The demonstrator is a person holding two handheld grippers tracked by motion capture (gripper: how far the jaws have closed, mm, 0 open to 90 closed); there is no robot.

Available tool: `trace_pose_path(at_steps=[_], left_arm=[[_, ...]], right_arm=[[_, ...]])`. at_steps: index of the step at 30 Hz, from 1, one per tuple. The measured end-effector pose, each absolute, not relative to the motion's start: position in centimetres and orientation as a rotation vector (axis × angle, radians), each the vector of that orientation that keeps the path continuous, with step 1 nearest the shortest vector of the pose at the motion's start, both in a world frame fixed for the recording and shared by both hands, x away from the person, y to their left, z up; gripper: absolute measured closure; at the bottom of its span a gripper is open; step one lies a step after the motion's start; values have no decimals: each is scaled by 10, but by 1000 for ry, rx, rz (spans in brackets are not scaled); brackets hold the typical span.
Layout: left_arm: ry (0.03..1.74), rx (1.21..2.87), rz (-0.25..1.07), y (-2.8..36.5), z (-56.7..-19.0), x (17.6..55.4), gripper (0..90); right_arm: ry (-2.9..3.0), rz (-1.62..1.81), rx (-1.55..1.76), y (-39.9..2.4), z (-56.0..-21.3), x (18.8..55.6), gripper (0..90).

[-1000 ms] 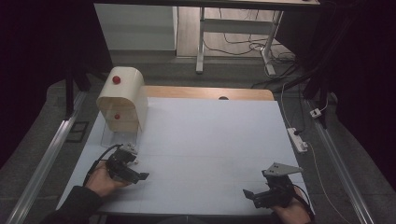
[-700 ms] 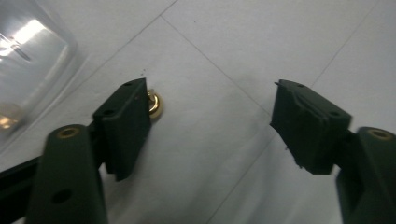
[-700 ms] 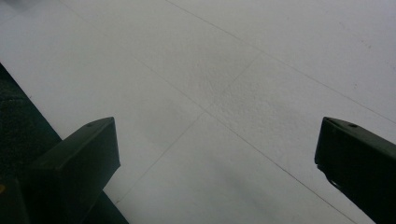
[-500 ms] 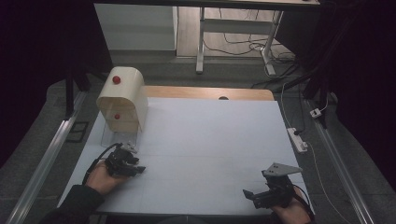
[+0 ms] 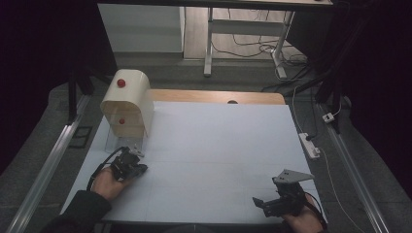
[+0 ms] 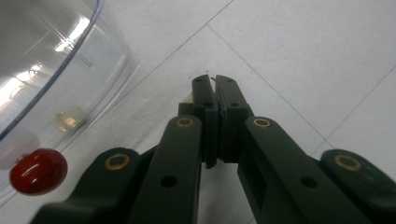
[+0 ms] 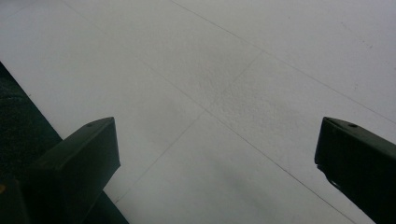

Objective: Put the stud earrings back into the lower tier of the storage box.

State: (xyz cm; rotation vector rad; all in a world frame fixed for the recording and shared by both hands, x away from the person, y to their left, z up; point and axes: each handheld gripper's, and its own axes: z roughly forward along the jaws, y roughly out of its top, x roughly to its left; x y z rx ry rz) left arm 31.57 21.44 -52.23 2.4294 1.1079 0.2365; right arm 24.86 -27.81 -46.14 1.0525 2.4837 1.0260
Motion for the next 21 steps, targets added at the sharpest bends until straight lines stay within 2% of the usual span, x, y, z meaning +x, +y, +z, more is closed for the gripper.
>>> trace_pose_path(at_steps=[21], left_arm=[[1080,2332,228,219,-504,307,873]], right_arm=[[2485,1028,1050,-278,-461,248,0]])
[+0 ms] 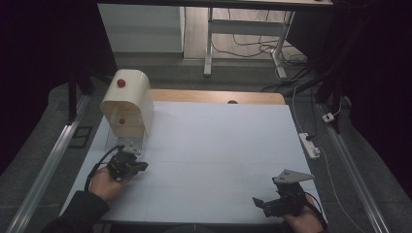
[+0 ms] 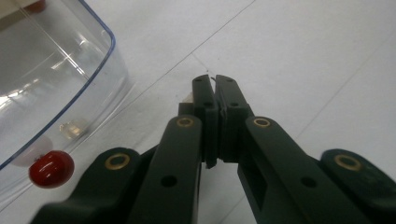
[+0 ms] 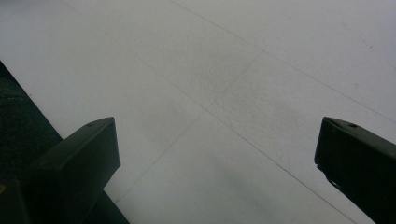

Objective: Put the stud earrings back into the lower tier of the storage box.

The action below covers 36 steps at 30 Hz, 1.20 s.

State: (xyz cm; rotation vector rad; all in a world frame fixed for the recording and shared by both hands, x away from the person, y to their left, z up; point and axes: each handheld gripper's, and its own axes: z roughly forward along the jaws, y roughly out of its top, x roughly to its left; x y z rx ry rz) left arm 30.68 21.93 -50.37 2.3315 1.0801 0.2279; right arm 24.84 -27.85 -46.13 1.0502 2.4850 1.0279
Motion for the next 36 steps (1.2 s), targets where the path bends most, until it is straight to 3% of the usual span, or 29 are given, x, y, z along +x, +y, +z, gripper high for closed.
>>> trace_pose_path(at_steps=[36], left_arm=[[1138,2103,332,254,-473,296,869]], right_arm=[[2488,1021,1047,-278,-461,248,0]])
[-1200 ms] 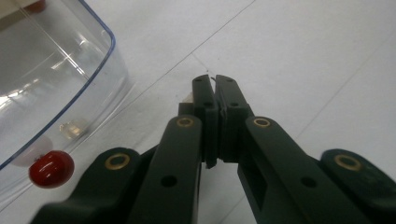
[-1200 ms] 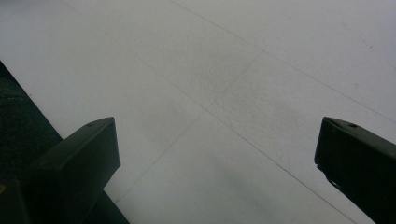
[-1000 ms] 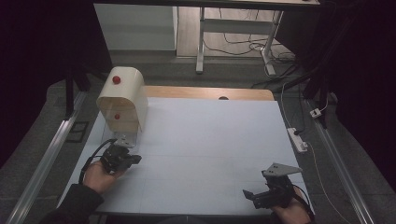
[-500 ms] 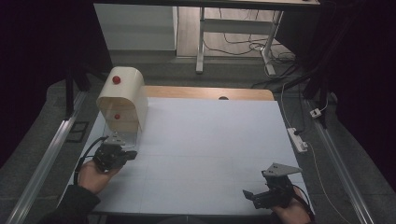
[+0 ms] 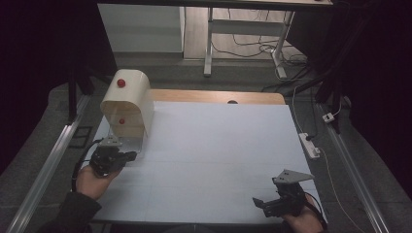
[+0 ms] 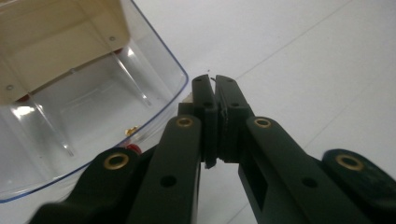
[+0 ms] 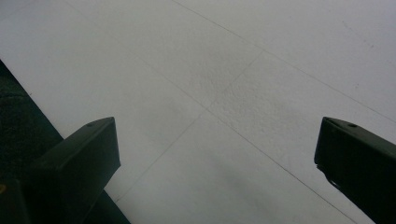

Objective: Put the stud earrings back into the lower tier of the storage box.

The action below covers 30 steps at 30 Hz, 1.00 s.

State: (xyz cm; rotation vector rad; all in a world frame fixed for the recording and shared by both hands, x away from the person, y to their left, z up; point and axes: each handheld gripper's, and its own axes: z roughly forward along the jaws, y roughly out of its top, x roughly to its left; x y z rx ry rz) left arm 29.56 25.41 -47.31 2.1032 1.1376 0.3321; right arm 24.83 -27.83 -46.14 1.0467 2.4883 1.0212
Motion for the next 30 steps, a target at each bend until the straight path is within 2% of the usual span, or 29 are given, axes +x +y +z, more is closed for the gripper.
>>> trace_pose_path(at_steps=[30], left_arm=[[1250,2041,352,270,-482,326,861]], right_arm=[[2492,1014,1057,-278,-462,249,1]])
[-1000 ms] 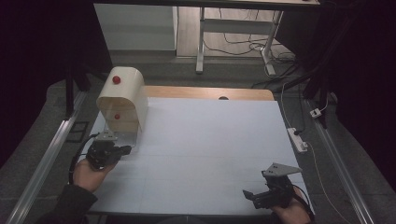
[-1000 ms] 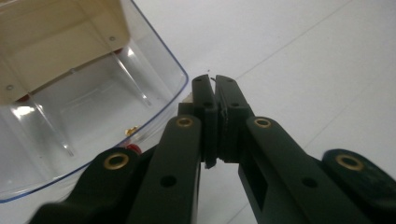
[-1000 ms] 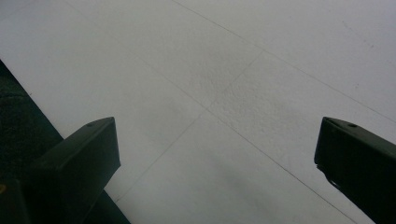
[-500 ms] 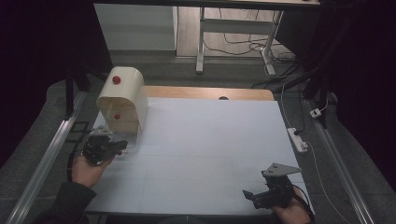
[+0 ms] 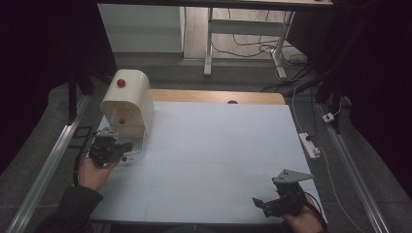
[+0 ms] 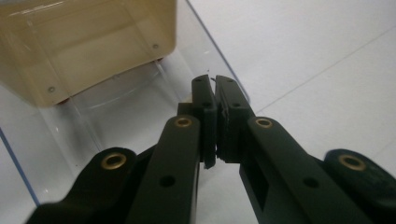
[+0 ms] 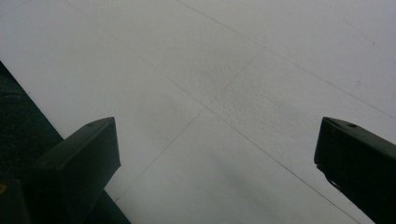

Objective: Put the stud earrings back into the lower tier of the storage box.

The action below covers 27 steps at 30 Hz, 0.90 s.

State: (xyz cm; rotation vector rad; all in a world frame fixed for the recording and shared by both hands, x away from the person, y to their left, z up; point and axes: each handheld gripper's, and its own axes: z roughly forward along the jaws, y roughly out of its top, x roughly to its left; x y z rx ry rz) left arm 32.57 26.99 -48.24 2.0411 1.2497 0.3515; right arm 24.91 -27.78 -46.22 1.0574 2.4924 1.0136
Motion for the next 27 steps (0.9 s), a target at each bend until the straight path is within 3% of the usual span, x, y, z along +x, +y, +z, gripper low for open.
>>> trace_pose_path(at_steps=[16,27], left_arm=[[1298,2127,350,266,-498,349,854],[1309,2131,339,266,-501,350,743]], right_arm=[[2495,1007,1063,-278,-462,249,4],[2493,1011,1060,-278,-462,249,4]])
